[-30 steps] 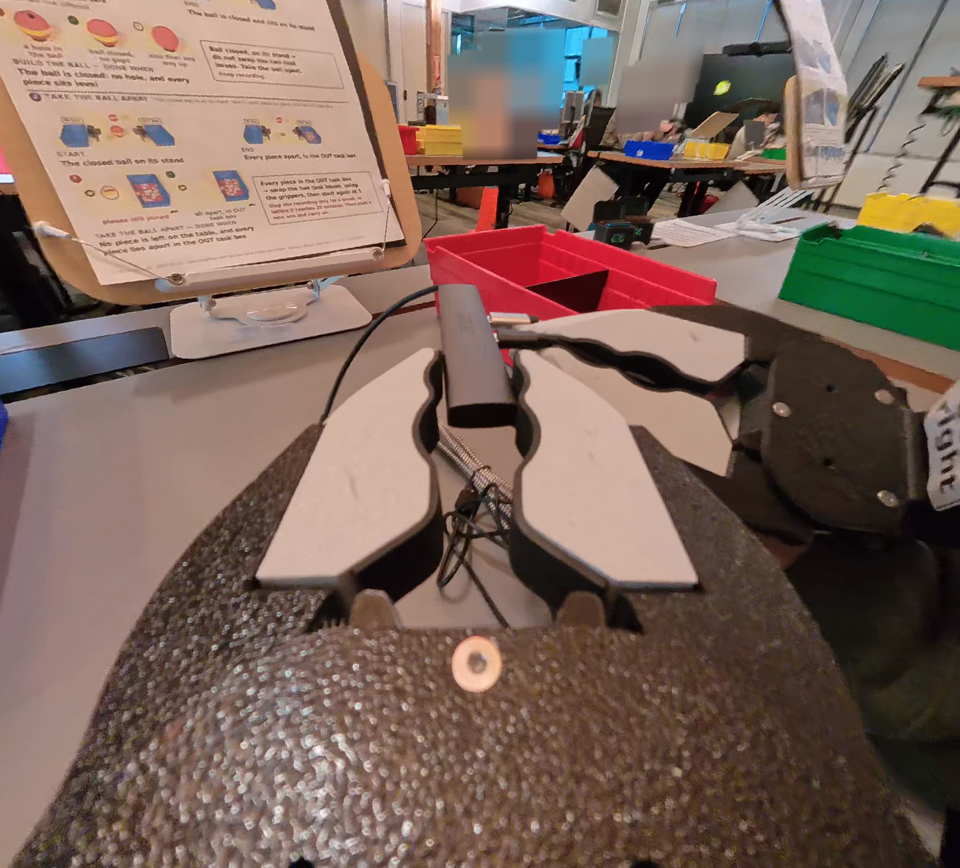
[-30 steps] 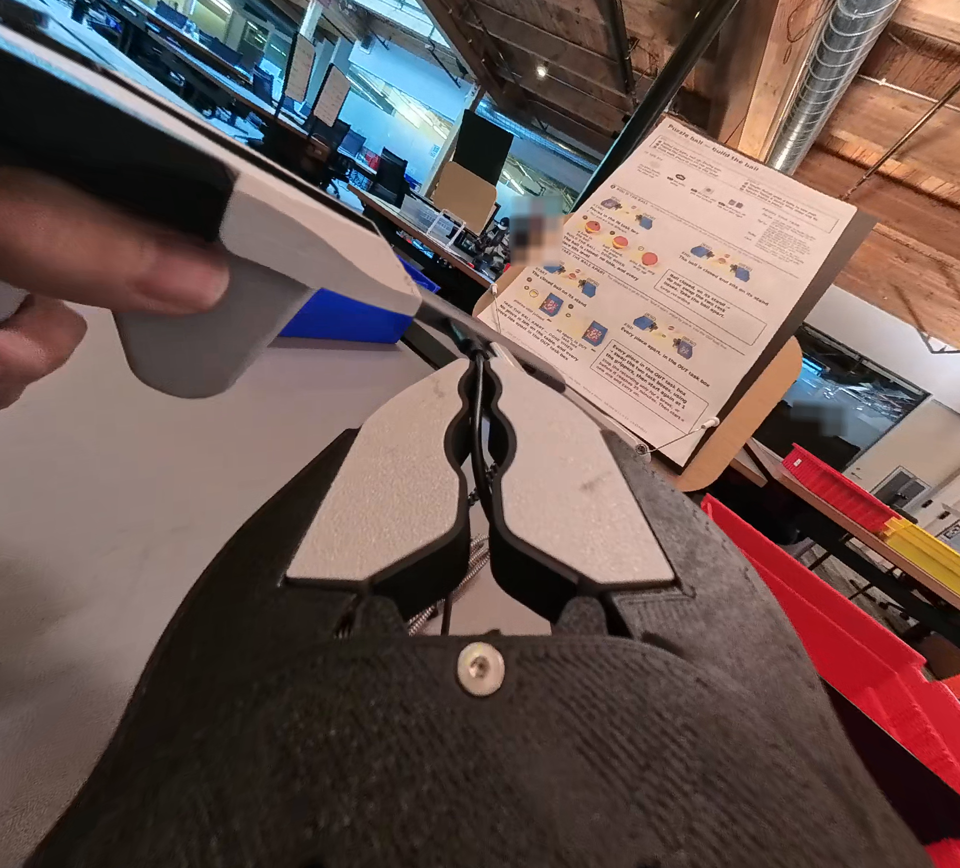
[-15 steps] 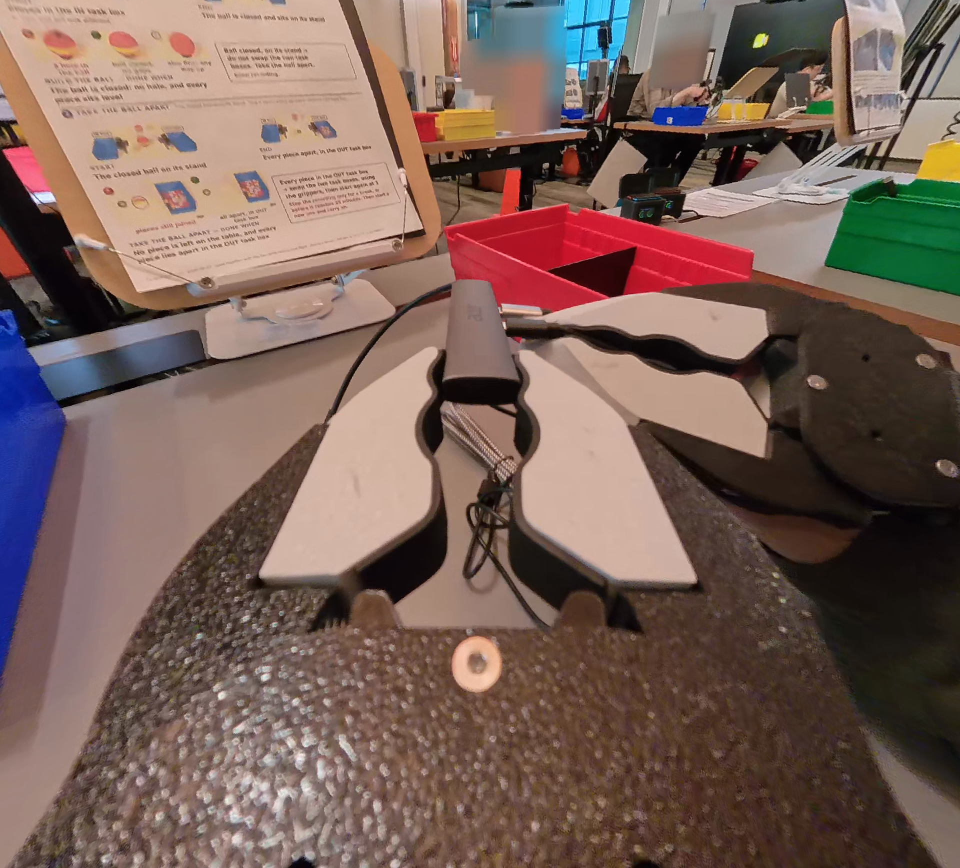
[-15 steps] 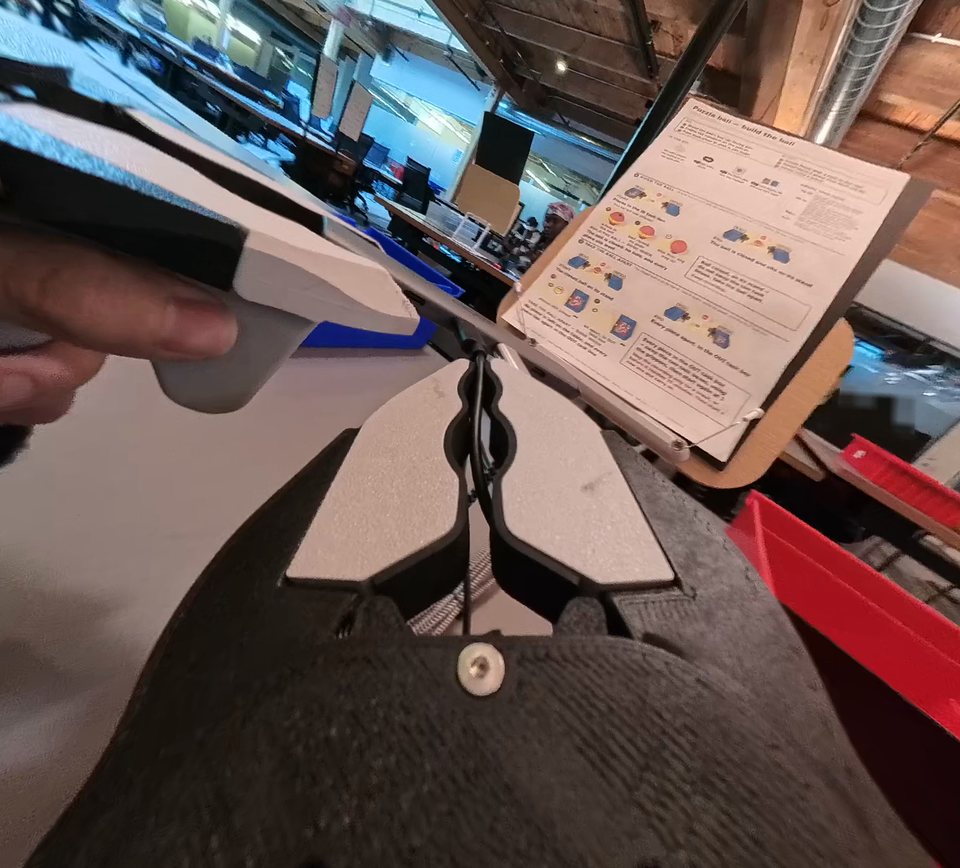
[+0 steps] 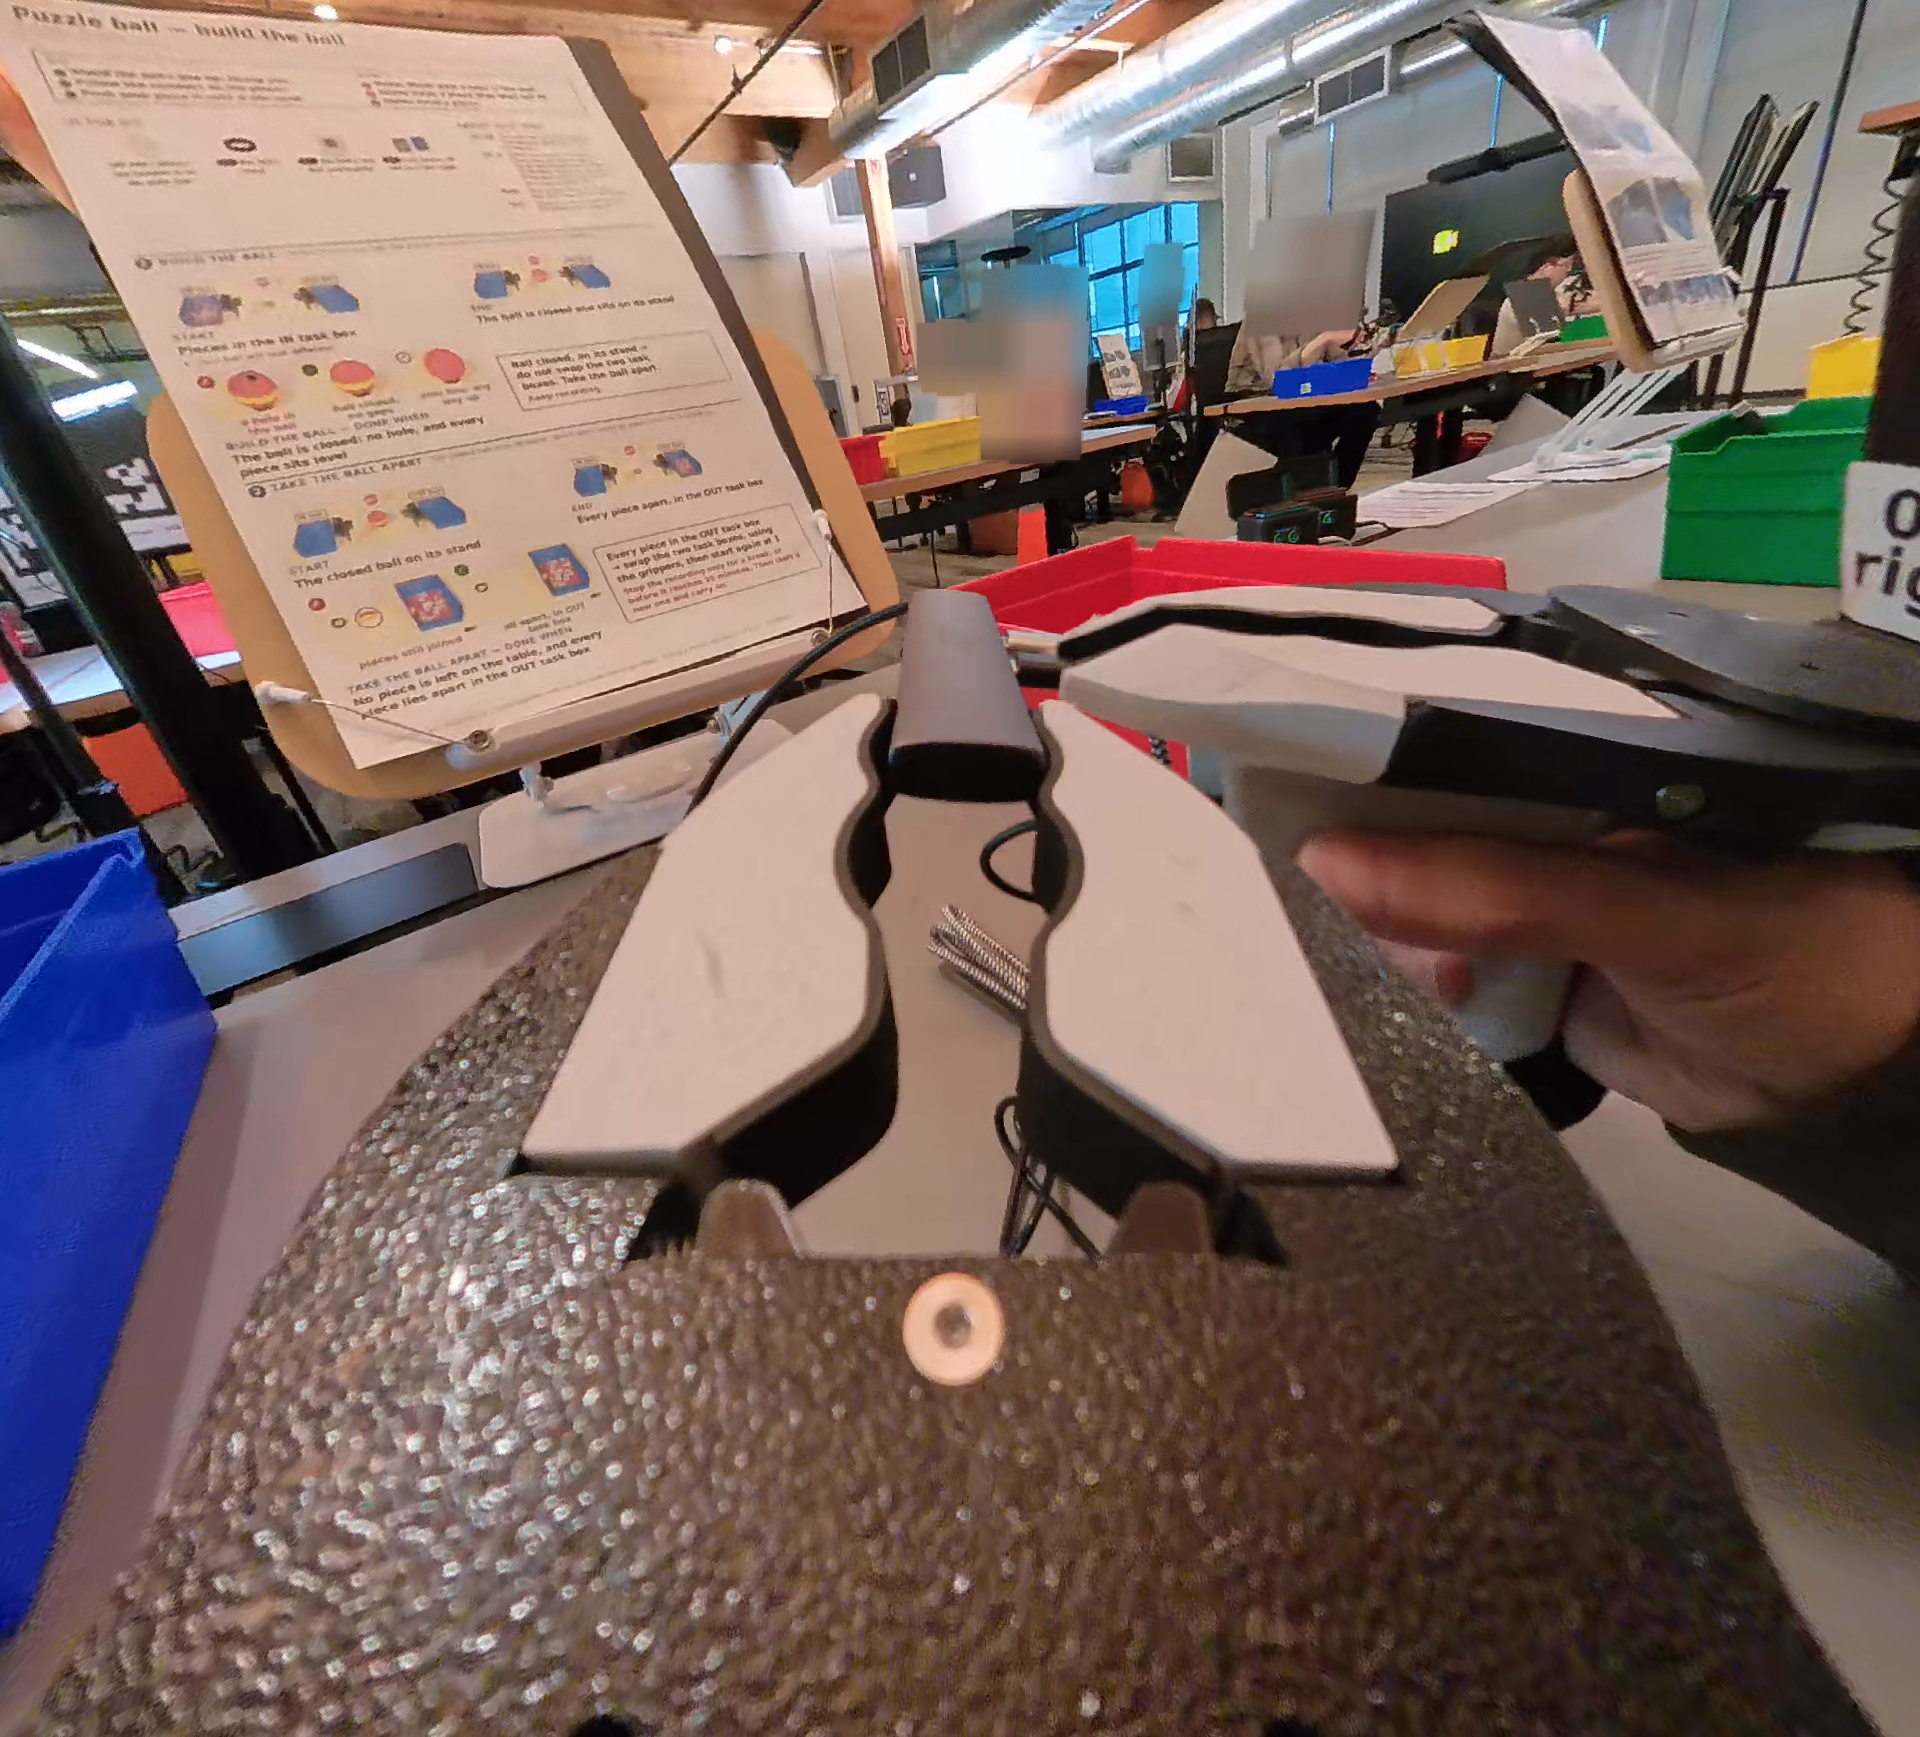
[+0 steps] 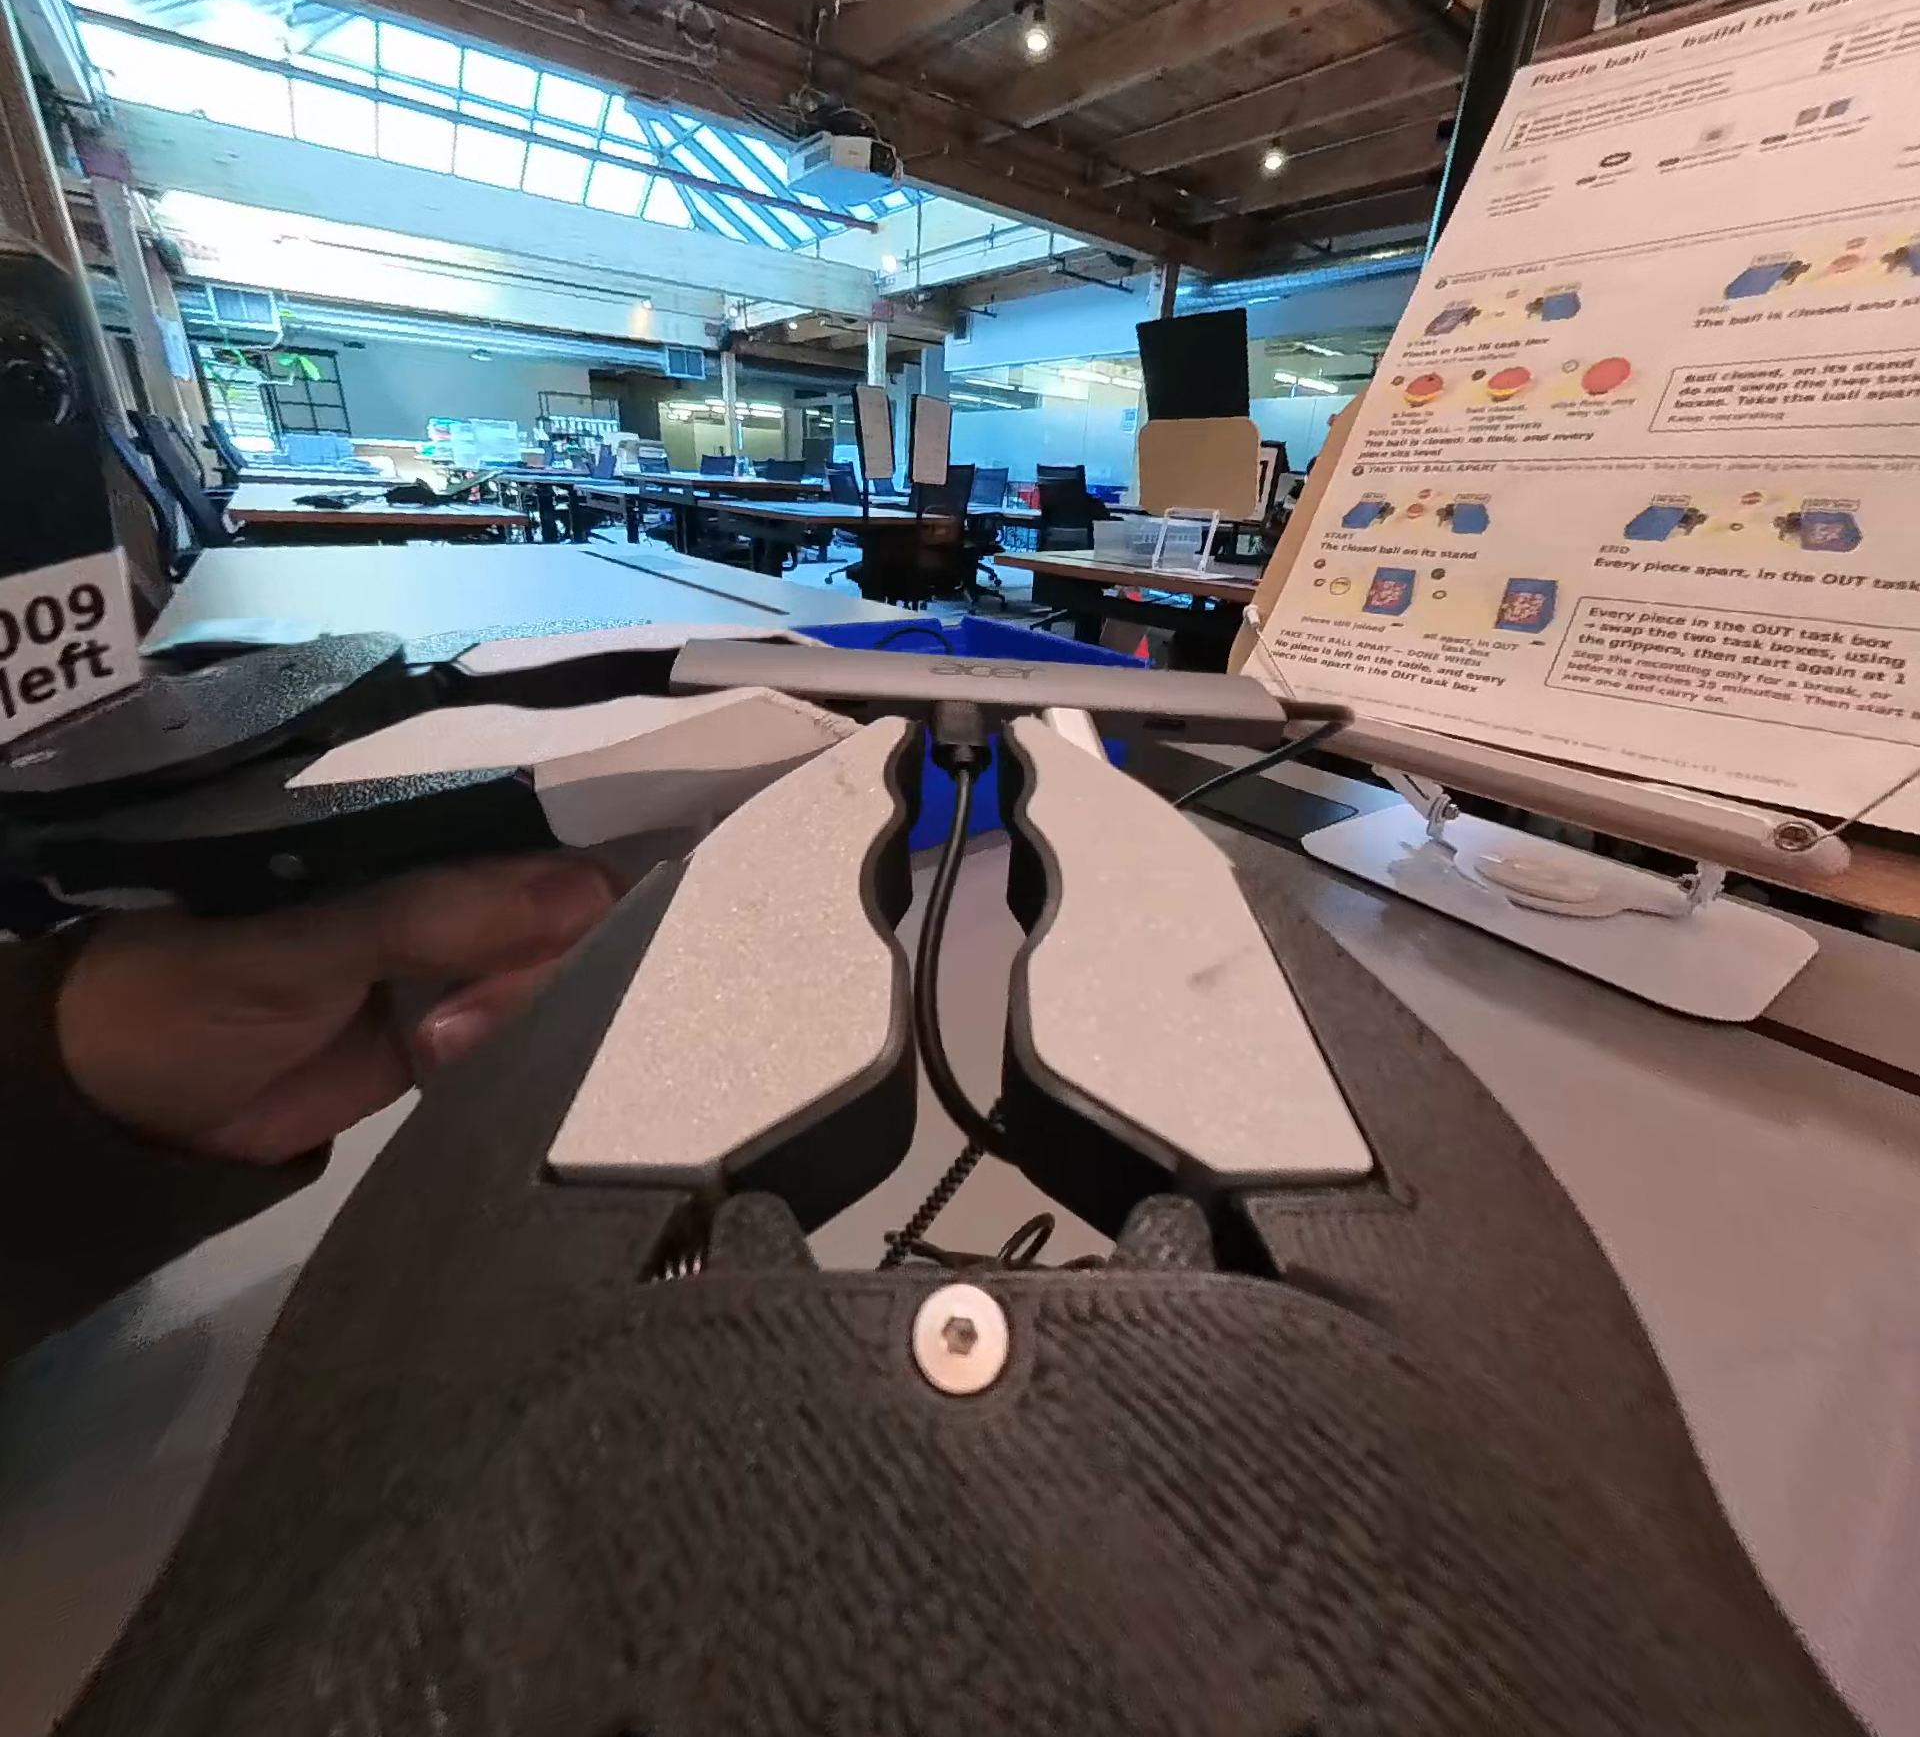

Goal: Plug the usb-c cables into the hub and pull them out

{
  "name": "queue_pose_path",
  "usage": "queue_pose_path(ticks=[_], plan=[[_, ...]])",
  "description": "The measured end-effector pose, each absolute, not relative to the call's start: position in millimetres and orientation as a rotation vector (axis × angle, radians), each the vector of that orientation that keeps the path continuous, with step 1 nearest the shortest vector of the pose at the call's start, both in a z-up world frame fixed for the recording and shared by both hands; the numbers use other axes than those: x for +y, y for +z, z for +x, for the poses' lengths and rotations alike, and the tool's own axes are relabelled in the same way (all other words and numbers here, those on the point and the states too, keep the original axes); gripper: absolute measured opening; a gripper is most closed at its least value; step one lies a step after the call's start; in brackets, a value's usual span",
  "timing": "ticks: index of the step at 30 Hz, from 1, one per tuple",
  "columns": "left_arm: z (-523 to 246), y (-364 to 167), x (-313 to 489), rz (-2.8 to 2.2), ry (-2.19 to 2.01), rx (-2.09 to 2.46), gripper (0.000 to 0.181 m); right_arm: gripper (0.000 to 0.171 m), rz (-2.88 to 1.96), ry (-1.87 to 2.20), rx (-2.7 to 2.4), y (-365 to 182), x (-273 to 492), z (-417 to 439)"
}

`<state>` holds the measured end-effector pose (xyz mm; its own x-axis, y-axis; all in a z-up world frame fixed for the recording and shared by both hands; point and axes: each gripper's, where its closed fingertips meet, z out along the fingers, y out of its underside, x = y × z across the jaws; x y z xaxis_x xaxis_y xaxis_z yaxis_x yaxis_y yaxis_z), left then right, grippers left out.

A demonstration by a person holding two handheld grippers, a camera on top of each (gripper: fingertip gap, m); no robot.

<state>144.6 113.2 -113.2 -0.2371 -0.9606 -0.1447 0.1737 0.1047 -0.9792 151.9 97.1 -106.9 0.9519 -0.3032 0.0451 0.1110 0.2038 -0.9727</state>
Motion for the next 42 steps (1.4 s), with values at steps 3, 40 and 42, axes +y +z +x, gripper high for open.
queue_pose_path(ticks=[3, 40, 42], plan=[[145, -116, 112, -0.865, -1.374, 1.318, 0.023, 0.011, -1.34, -0.299, 0.184, -108, 97, 153], [152, -139, 117, -0.902, -1.241, 1.383, 0.023, 0.005, -1.414, -0.487, 0.176, -121, 96, 166], [152, -139, 118, -0.902, -1.23, 1.38, 0.023, 0.007, -1.46, -0.47, 0.17, -129, 100, 166]])
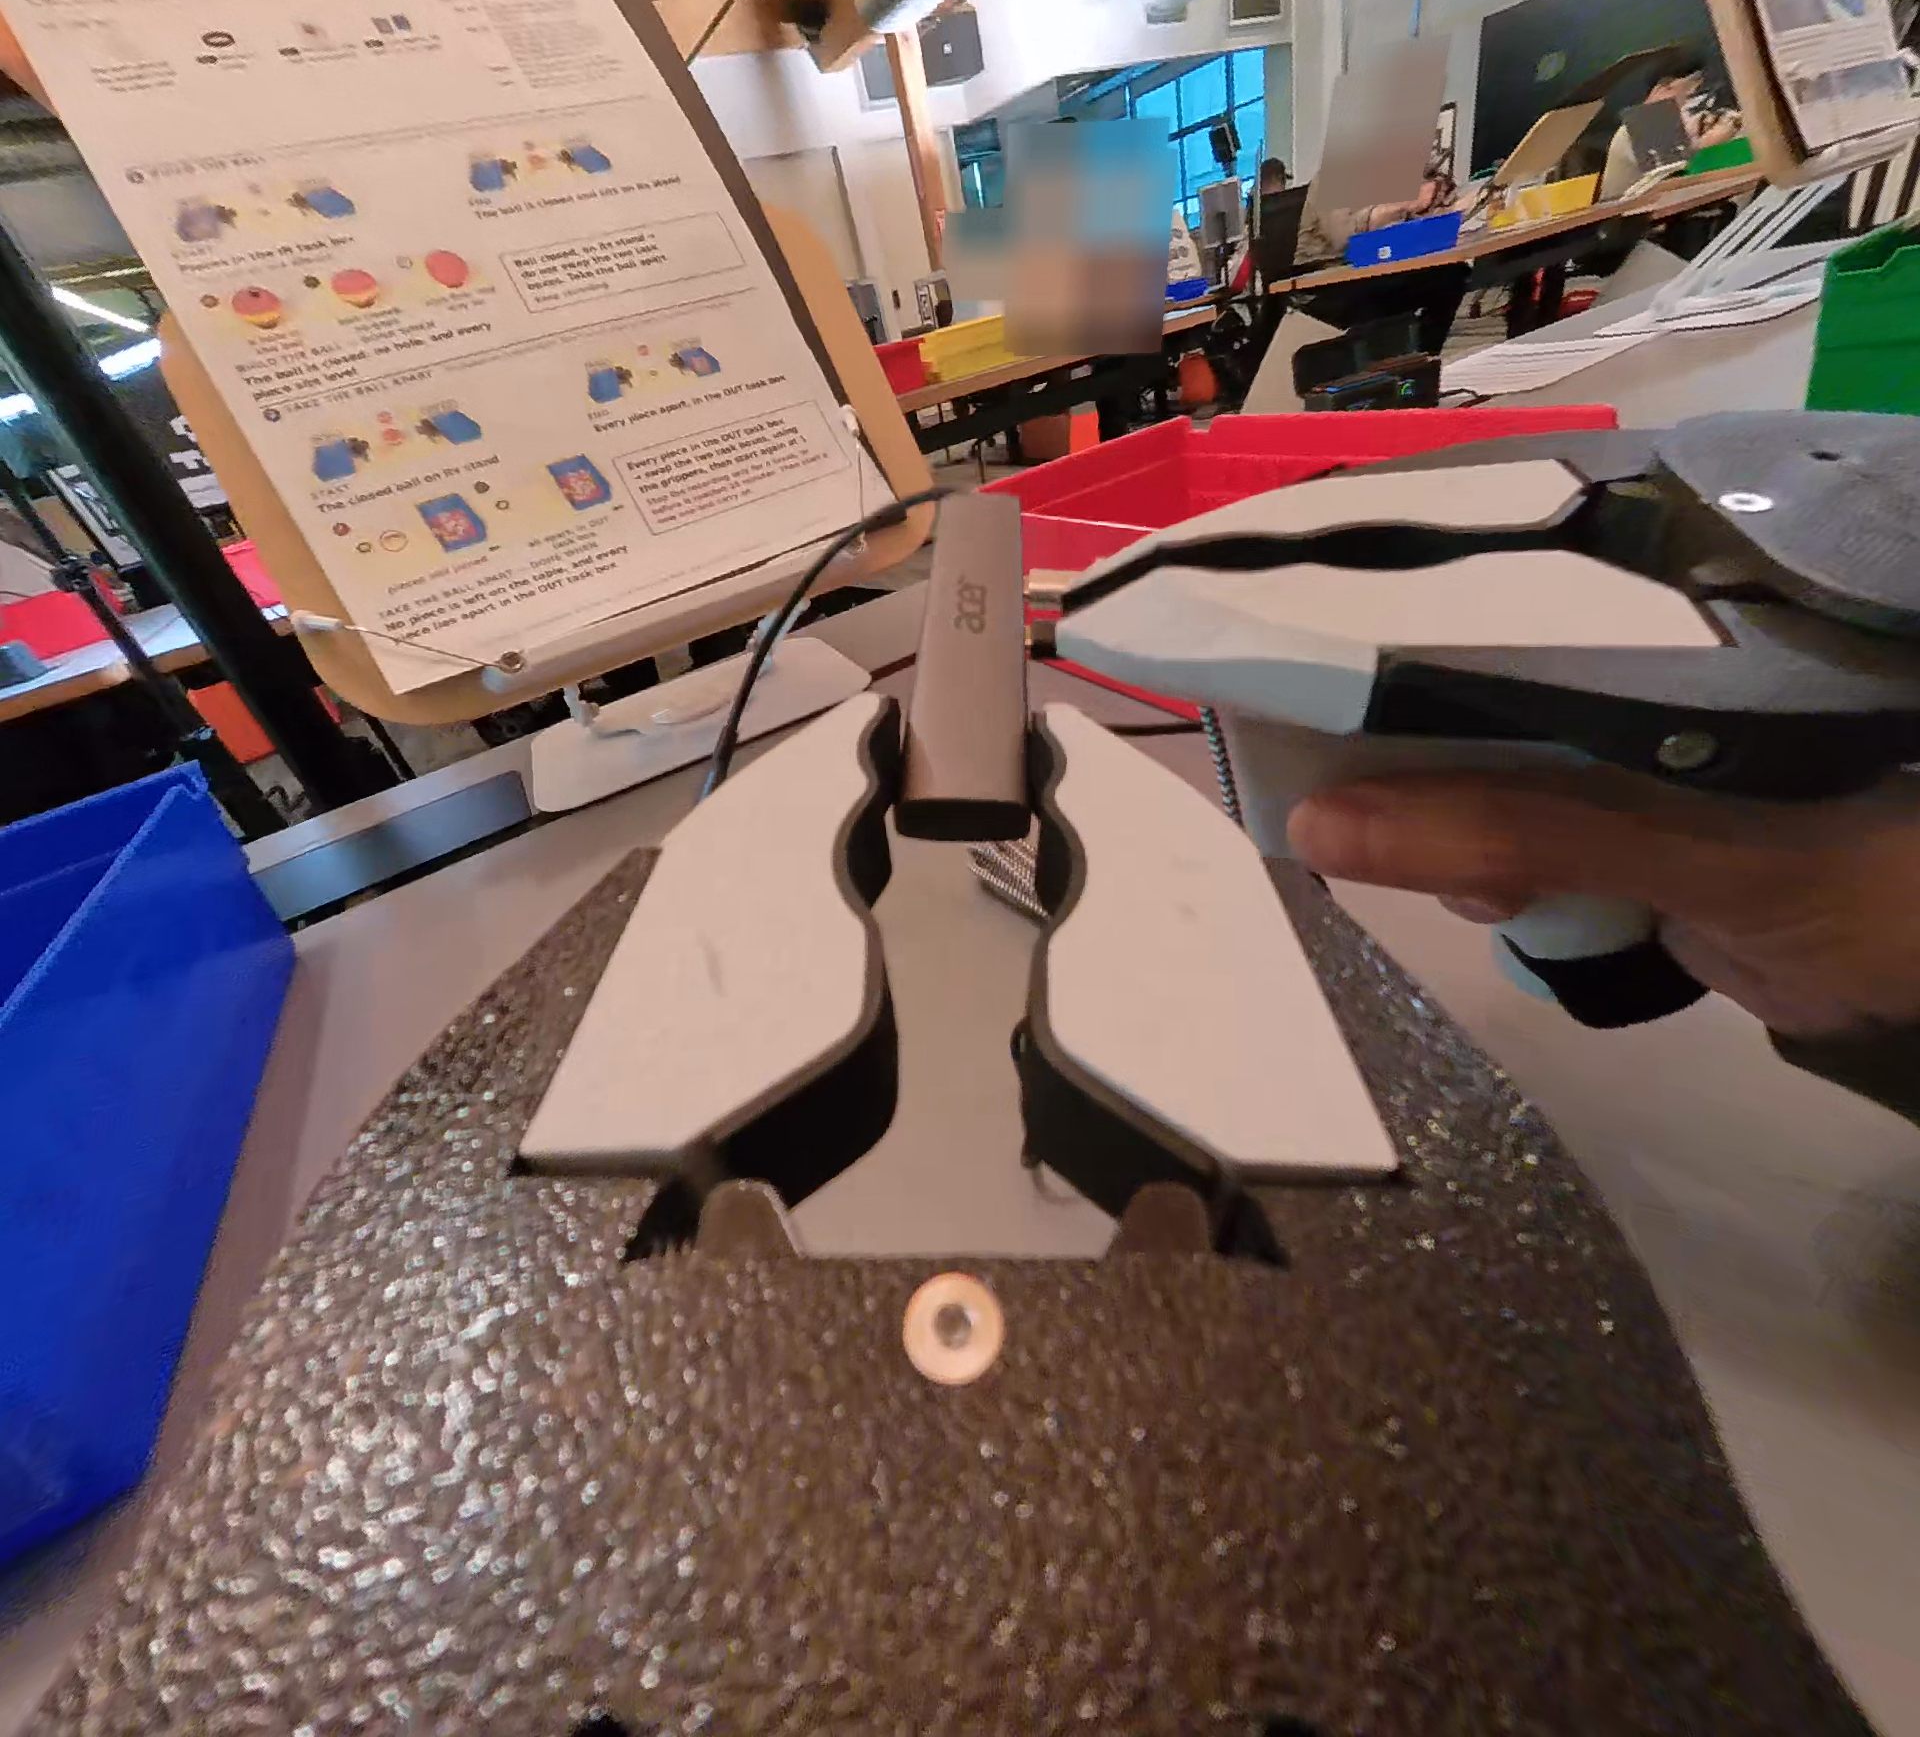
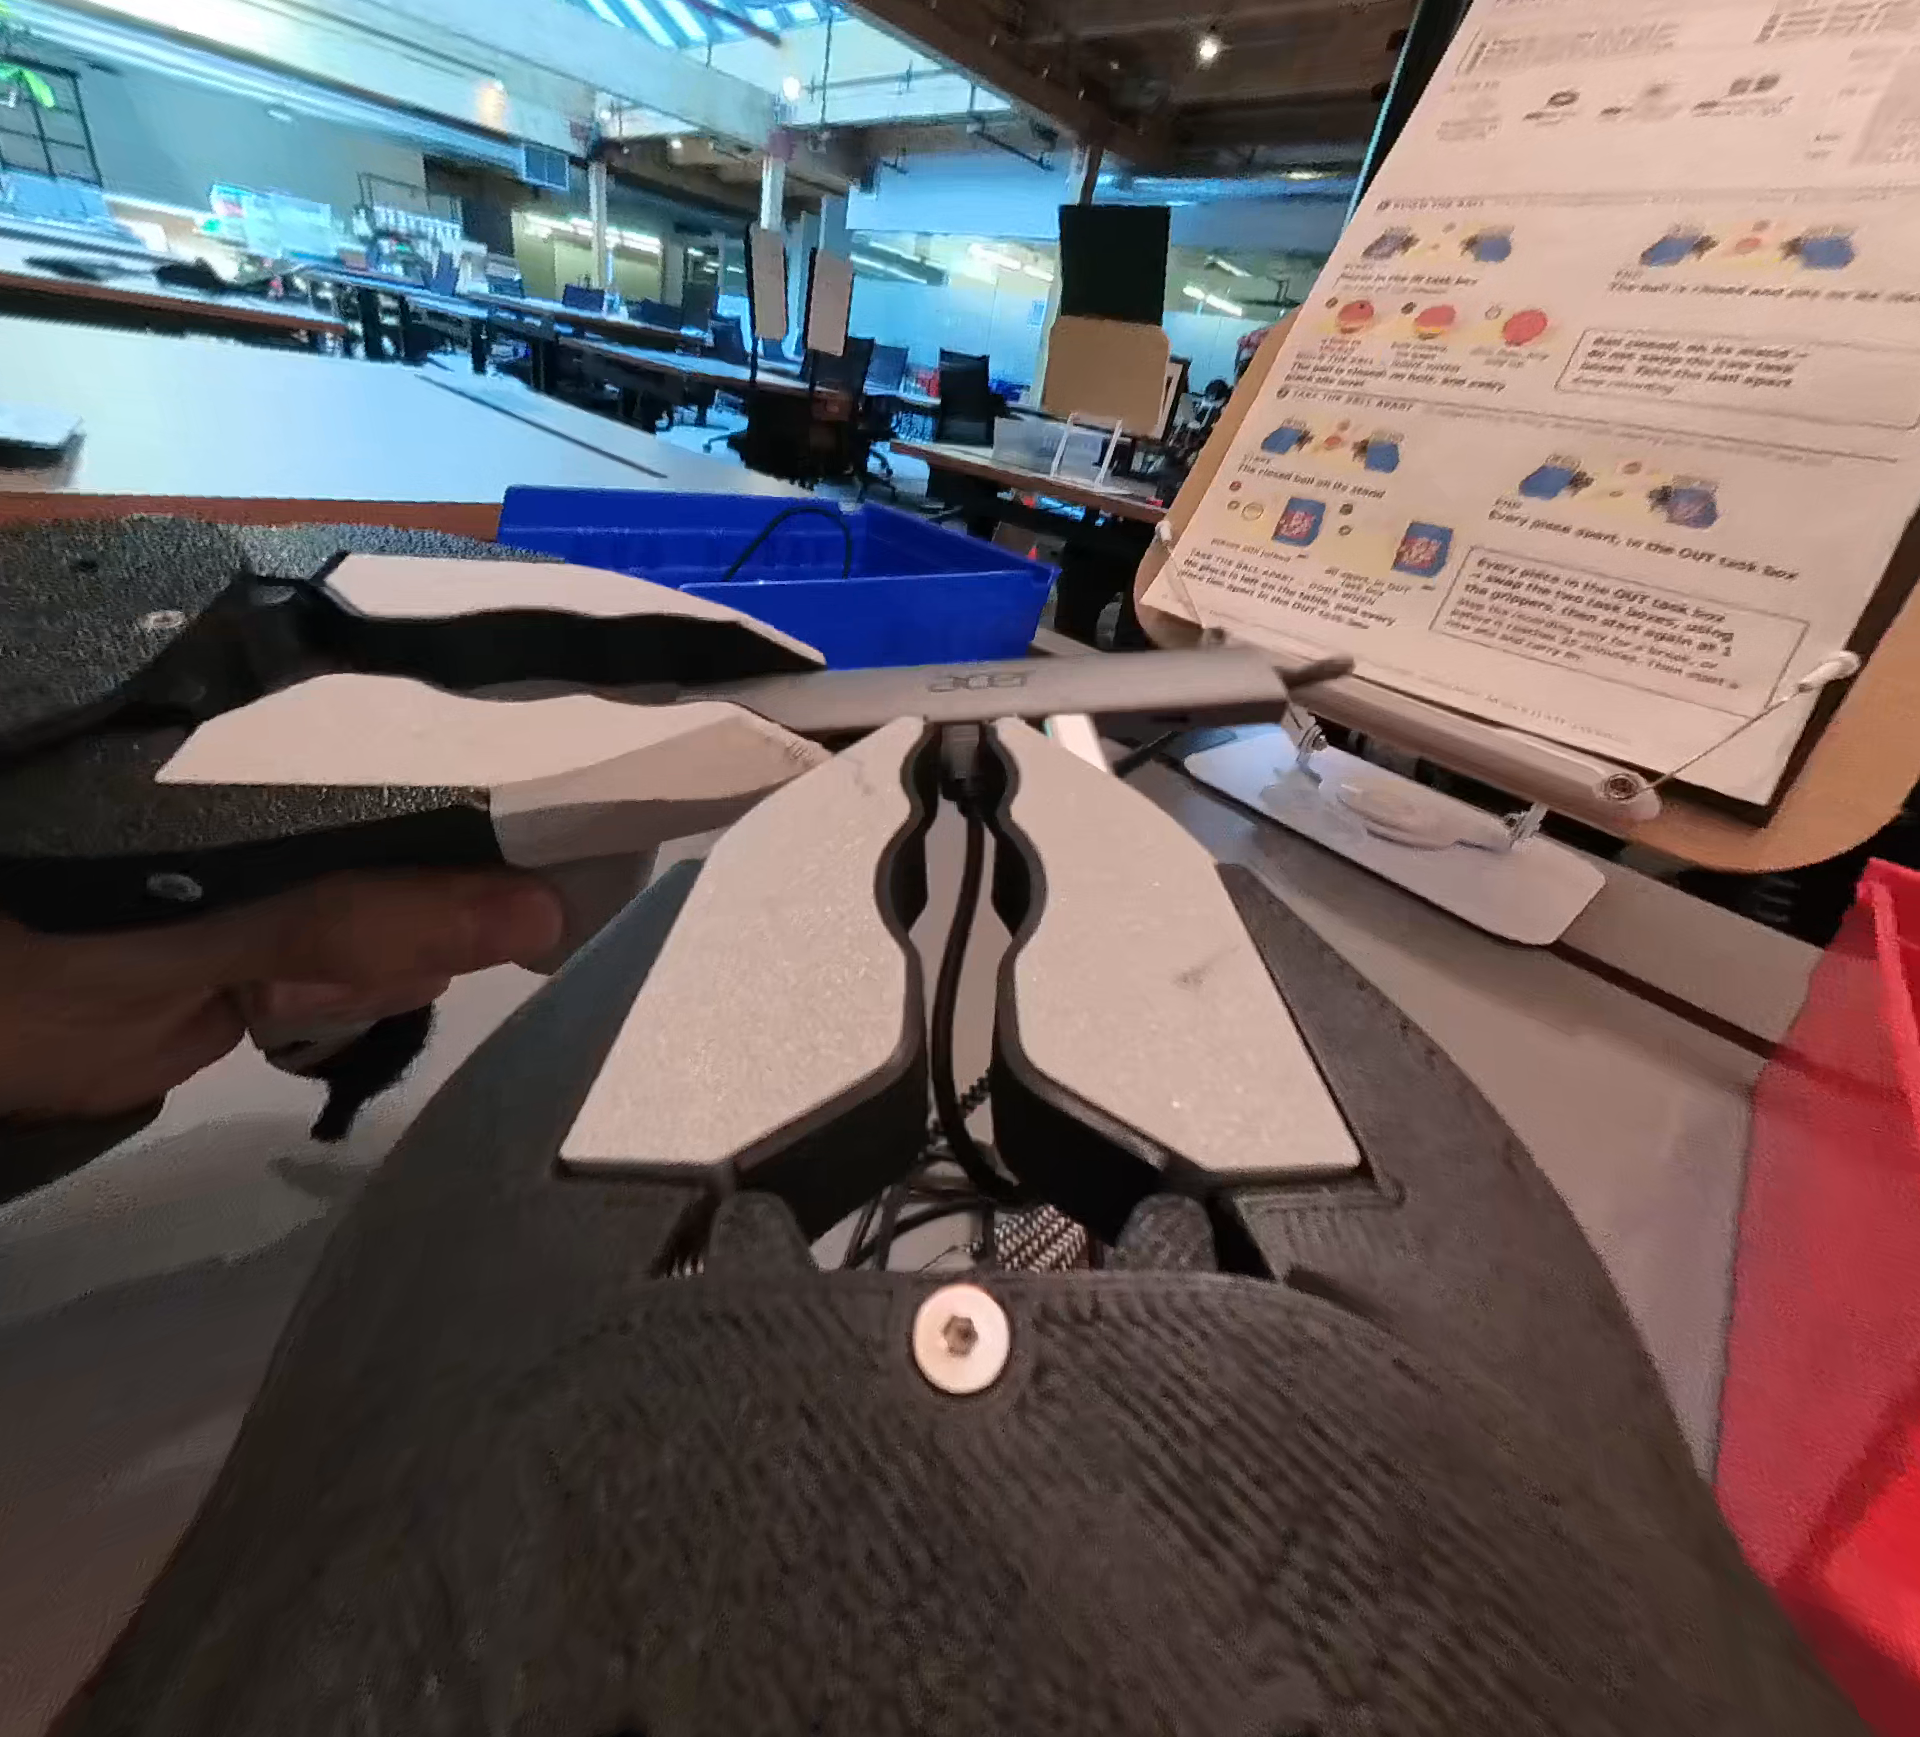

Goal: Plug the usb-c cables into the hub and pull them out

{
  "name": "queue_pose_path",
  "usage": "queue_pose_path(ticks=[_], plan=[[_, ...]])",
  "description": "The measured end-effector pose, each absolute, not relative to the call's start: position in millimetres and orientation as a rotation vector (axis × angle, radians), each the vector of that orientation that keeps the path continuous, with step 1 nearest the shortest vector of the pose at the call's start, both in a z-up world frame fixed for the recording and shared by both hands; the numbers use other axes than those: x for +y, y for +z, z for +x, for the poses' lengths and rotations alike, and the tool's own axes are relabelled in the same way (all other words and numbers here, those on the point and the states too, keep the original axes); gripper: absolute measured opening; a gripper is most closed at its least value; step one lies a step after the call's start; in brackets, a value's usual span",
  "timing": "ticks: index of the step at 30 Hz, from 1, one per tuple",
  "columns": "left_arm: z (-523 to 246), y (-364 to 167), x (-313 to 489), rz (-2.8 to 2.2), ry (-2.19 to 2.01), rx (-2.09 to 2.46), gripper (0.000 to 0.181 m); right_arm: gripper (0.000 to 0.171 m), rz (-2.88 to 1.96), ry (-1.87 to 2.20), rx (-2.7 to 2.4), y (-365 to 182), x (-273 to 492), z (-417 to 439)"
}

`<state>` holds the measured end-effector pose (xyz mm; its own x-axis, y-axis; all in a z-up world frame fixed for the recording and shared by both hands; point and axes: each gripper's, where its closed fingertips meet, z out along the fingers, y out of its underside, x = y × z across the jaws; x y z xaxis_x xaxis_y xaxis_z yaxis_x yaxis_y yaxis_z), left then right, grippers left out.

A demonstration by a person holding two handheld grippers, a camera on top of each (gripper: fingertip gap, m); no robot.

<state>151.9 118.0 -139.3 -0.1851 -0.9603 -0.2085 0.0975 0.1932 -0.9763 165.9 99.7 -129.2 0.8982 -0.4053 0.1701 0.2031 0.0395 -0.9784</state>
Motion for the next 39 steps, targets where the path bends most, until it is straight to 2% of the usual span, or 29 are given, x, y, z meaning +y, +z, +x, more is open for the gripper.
queue_pose_path(ticks=[6, 11, 27, 36, 39], plan=[[151, -137, 124, -0.903, -1.229, 1.366, 0.023, 0.019, -1.502, -0.519, 0.165, -135, 102, 169], [151, -138, 122, -0.883, -1.214, 1.377, 0.023, 0.012, -1.512, -0.449, 0.209, -140, 104, 169], [151, -137, 121, -0.924, -1.379, 1.33, 0.028, 0.011, -1.4, -0.46, 0.158, -124, 102, 156], [151, -144, 116, -1.106, -1.562, 1.492, 0.034, 0.01, -1.493, -0.754, -0.042, -133, 101, 157], [149, -145, 118, -1.15, -1.572, 1.536, 0.03, 0.01, -1.501, -0.798, -0.084, -134, 103, 153]])
